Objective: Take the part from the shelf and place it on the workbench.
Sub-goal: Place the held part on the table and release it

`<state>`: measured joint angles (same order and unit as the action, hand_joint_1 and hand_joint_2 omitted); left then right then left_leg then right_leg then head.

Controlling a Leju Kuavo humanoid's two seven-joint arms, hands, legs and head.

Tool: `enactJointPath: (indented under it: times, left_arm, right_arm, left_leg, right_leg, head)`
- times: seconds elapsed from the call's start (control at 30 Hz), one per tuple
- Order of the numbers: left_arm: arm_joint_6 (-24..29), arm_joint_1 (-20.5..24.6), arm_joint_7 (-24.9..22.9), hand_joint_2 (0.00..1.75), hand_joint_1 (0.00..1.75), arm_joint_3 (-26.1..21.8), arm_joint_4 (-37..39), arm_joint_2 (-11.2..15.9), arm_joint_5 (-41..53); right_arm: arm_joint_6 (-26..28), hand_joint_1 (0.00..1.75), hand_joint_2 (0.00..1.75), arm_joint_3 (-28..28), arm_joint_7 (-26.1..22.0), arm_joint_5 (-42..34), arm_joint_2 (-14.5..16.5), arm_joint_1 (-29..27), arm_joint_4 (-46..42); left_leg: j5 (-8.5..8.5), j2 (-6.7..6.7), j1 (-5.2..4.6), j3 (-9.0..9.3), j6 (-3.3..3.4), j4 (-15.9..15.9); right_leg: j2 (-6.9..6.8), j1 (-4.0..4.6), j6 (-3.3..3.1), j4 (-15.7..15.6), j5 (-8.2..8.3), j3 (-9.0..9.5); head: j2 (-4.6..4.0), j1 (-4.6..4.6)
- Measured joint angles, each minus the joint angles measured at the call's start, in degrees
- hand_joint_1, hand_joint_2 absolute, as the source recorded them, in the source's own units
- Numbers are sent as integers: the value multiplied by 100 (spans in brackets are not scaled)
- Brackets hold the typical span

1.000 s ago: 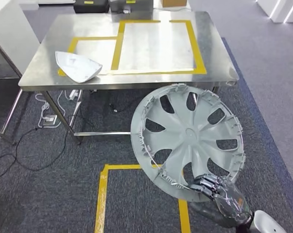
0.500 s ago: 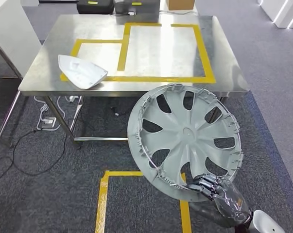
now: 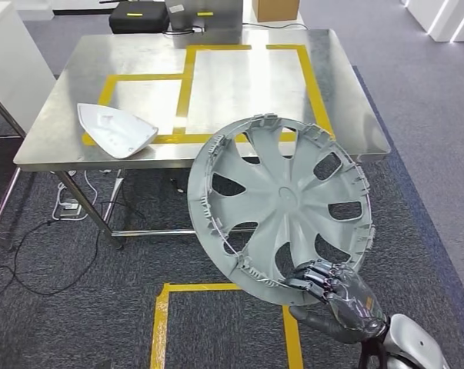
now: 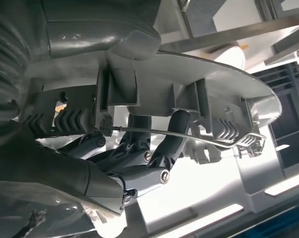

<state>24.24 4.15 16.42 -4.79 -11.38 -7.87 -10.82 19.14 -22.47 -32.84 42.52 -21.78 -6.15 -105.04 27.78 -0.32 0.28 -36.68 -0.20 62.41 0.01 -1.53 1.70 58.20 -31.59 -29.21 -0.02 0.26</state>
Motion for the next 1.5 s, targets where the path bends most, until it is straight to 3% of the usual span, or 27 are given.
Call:
enactJointPath:
  times: [0.17,0.23,0.3,0.33,0.37,0.4,0.47,0.5,0.6,0.67,0.73,0.8,0.87,0.9,0.97,1.03,1.17,1.23,1.3,1.37,1.4,1.43,1.5]
  left_arm:
    - [-9,51,-44,175,0,25,-1,-16,69]
    - [-15,83,-55,175,0,43,-1,-21,97]
    - [-19,109,-72,175,0,60,-1,-25,121]
    - [-20,111,-80,175,0,71,-1,-26,134]
    - [-20,109,-87,175,0,84,-1,-26,149]
    - [-21,107,-93,175,0,98,-1,-26,169]
    - [-23,116,-117,175,0,131,-1,-32,221]
    - [-24,131,-137,175,0,144,-1,-35,251]
    - [-26,184,-197,175,0,175,-2,-54,319]
    - [-27,203,-216,175,0,201,-5,-63,369]
    - [-38,238,-248,175,0,239,-7,-64,416]
    - [-67,264,-281,175,0,274,-7,-62,456]
    - [-106,265,-296,175,0,294,-7,-61,502]
    - [-120,268,-300,175,0,304,-8,-61,524]
    - [-128,285,-309,175,0,322,-9,-60,562]
    - [-126,310,-336,175,0,332,-9,-58,599]
    - [-123,331,-386,175,0,392,-12,-60,681]
    - [-125,365,-400,175,0,425,-13,-62,730]
    - [-126,396,-432,175,0,448,-14,-65,772]
    - [-125,398,-473,175,0,468,-14,-67,811]
    - [-125,397,-489,175,0,478,-14,-66,832]
    - [-125,400,-498,175,0,490,-14,-68,852]
    - [-125,415,-512,175,0,524,-14,-74,898]
  right_arm:
    - [-155,175,175,-139,33,-73,21,443,57]
    - [-225,175,175,-209,59,-103,22,646,102]
    - [-299,175,175,-282,86,-140,28,842,159]
    - [-332,175,175,-318,98,-156,36,926,192]
    - [-368,175,175,-354,112,-171,45,1004,227]
    - [-413,175,175,-392,124,-184,55,1084,264]
    - [-549,175,175,-489,166,-217,74,1300,353]
    - [-628,175,175,-550,195,-237,92,1446,407]
    - [-842,175,175,-732,275,-284,178,1876,559]
    - [-987,175,175,-860,322,-311,272,2131,668]
    - [-1116,175,175,-1009,384,-333,400,2412,830]
    - [-1195,175,175,-1164,449,-345,539,2667,1013]
    - [-1254,175,175,-1350,510,-366,701,2888,1232]
    - [-1281,175,175,-1434,535,-380,778,2989,1342]
    - [-1337,175,175,-1570,583,-410,920,3172,1547]
    - [-1392,175,175,-1687,627,-437,1052,3375,1751]
    - [-1491,175,175,-1899,716,-462,1323,3749,2128]
    - [-1530,175,175,-2000,775,-450,1443,3906,2314]
    - [-1546,175,175,-2095,834,-418,1555,4040,2522]
    - [-1550,175,175,-2179,894,-390,1675,4141,2747]
    - [-1554,175,175,-2219,922,-385,1736,4193,2861]
    - [-1558,175,175,-2259,953,-391,1795,4252,2979]
    - [-1563,175,175,-2330,1003,-439,1900,4383,3233]
  left_leg:
    - [-55,-5,-6,137,198,-239]
    - [-25,-14,-6,195,259,-255]
    - [22,-16,-31,223,300,-253]
    - [53,-19,-47,252,310,-252]
    - [91,-24,-62,296,316,-252]
    - [134,-33,-75,357,318,-253]
    - [220,-46,-92,485,306,-265]
    - [248,-46,-94,515,292,-276]
    - [265,-24,-91,547,202,-293]
    - [275,-18,-89,565,135,-197]
    - [378,-18,-69,336,67,241]
    - [586,-17,-38,-111,7,923]
    - [637,-17,-15,-421,-23,1203]
    - [505,-17,-9,-451,-28,1074]
    - [-50,-13,-5,-343,-5,427]
    - [-336,1,-29,-228,38,-104]
    - [-320,-2,-32,-101,177,-312]
    - [-286,-12,-9,-18,241,-332]
    - [-222,-20,-6,30,277,-334]
    - [-142,-31,-6,106,278,-333]
    - [-96,-39,-6,163,272,-333]
    - [-47,-46,-7,231,261,-333]
    - [53,-55,-9,358,227,-329]
  right_leg:
    - [-5,10,156,69,-93,48]
    - [-11,11,178,560,-274,-259]
    - [-10,22,175,1236,-471,-744]
    - [-10,29,163,1425,-478,-933]
    - [-10,38,142,1425,-371,-1028]
    - [-10,49,113,1236,-156,-1026]
    - [-8,84,46,621,327,-873]
    - [-9,109,16,351,410,-797]
    - [-11,154,-65,76,378,-653]
    - [-13,127,-120,9,406,-522]
    - [-17,97,-162,-49,391,-397]
    - [-14,93,-186,-62,334,-322]
    - [1,93,-186,-62,247,-221]
    - [6,93,-180,-62,198,-152]
    - [1,93,-150,-67,88,-32]
    - [1,105,-87,-69,-8,41]
    - [1,116,47,10,-61,74]
    - [-4,107,81,453,-137,-194]
    - [-6,99,112,1206,-358,-712]
    - [-7,95,134,1608,-512,-1126]
    - [-8,95,133,1534,-427,-1202]
    - [-8,97,120,1274,-203,-1187]
    - [-7,112,70,549,393,-1048]
  head:
    - [0,-4]
    - [0,18]
    - [0,34]
    - [0,35]
    - [0,37]
    - [0,39]
    - [0,35]
    - [0,33]
    - [0,28]
    - [0,22]
    - [0,2]
    - [0,-14]
    - [0,-15]
    - [0,-17]
    - [0,-15]
    - [0,-13]
    - [0,-6]
    - [0,12]
    - [0,35]
    - [0,45]
    - [0,46]
    - [0,49]
    - [0,44]
